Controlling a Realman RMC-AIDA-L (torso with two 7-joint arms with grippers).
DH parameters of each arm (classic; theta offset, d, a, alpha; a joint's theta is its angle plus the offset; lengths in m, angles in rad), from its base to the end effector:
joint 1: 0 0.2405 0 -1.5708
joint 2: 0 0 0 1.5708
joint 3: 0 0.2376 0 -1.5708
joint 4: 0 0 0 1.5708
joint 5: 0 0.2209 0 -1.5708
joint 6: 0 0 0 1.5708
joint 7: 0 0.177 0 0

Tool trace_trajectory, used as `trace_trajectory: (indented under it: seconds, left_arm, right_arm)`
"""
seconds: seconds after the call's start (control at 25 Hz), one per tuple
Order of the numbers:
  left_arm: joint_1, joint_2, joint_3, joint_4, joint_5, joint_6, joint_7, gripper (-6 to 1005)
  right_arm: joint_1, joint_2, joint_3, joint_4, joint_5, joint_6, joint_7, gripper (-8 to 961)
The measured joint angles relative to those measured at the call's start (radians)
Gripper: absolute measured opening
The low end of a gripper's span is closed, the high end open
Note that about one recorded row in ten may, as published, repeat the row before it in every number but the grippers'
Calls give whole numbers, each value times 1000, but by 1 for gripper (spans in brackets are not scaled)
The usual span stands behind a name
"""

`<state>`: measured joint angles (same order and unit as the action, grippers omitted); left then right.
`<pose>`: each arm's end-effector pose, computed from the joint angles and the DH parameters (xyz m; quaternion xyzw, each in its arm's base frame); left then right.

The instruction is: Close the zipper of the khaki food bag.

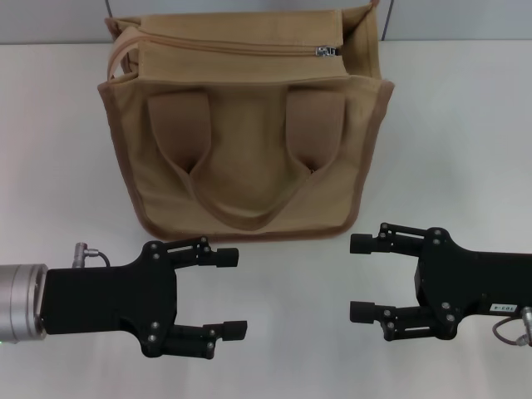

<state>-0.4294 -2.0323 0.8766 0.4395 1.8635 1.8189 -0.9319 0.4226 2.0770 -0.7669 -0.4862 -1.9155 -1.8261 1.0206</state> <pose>-0.2446 0.2535 -0.0417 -0.9457 -0.0671 -0.3176 0.0181 0.2393 0.2586 -0.0415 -0.9359 0.1076 0.3340 0.0317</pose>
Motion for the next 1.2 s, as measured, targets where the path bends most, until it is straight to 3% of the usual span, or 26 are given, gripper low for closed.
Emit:
trace_trajectory:
  seconds: [1.2]
  left_arm:
    - [4, 0, -2, -8, -3, -1, -1, 835]
  right_arm:
    - [23, 0, 8, 21, 7, 8, -13, 823]
